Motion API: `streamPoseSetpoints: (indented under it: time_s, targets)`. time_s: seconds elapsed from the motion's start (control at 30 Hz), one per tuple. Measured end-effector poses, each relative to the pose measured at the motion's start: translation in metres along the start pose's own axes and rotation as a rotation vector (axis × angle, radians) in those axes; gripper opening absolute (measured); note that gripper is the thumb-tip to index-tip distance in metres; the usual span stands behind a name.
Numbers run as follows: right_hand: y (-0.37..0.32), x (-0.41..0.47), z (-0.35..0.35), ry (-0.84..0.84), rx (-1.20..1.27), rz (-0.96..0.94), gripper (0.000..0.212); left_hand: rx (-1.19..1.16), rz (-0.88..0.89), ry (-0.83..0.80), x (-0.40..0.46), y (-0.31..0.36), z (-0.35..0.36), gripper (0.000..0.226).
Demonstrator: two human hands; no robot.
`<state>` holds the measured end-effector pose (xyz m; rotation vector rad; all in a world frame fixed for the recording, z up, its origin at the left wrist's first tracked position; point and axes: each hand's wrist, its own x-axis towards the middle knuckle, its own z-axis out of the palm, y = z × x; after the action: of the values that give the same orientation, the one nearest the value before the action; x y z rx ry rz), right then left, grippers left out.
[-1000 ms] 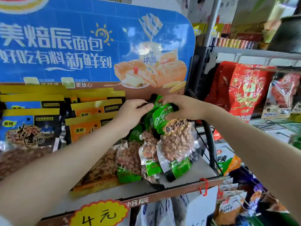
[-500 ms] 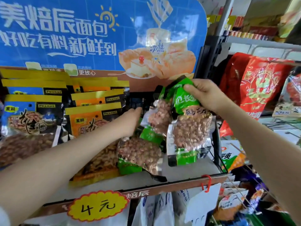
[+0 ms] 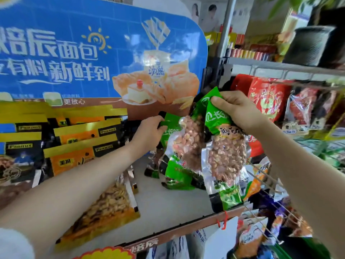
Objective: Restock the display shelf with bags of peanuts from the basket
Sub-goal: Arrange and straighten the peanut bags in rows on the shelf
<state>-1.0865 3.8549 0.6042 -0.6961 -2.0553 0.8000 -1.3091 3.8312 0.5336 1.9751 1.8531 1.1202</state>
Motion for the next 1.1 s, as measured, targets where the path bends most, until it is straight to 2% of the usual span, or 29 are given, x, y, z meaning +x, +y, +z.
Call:
streamPoseSetpoints:
  time_s: [0.1,0.13,0.23,0.37,0.57,0.77,0.83,0.97,1.03,1.1]
  targets:
    - [0.012,0.007,0.015,-0.155,-0.339,-0.018,0.042,-0.014,-0.078,-0.153,0.008,-0.004,0.008,0.037]
    - [0.019,0.010,0.022,-0.182,-0.466,-0.034,0.044,0.013,-0.067,-0.168,0.010,-0.007,0.008,0.036]
    - [0.037,0.020,0.041,-0.198,-0.705,-0.033,0.044,-0.019,-0.076,-0.127,0.010,-0.014,-0.001,0.011]
    - [0.051,0.034,0.049,-0.161,-0.733,0.014,0.042,-0.145,-0.141,0.014,0.008,-0.015,-0.002,0.011]
    - [0.066,0.022,0.043,-0.077,-0.669,0.031,0.038,-0.261,-0.149,0.122,0.000,-0.005,0.017,0.009]
    - [0.064,0.006,0.051,-0.228,-0.616,0.039,0.040,-0.416,-0.236,0.038,0.007,-0.013,0.009,0.013]
    - [0.062,0.007,0.054,-0.223,-0.600,0.025,0.042,-0.437,-0.196,0.113,0.004,-0.015,0.011,0.011]
    - [0.059,0.019,0.052,-0.130,-0.519,0.029,0.043,-0.489,-0.122,0.367,-0.003,-0.014,0.013,0.015]
    - [0.053,0.028,0.050,-0.145,-0.545,0.009,0.042,-0.535,-0.138,0.479,0.003,-0.015,0.005,0.017]
    - [0.051,0.039,0.048,-0.186,-0.614,-0.015,0.042,-0.545,-0.106,0.515,0.009,-0.014,-0.005,0.015]
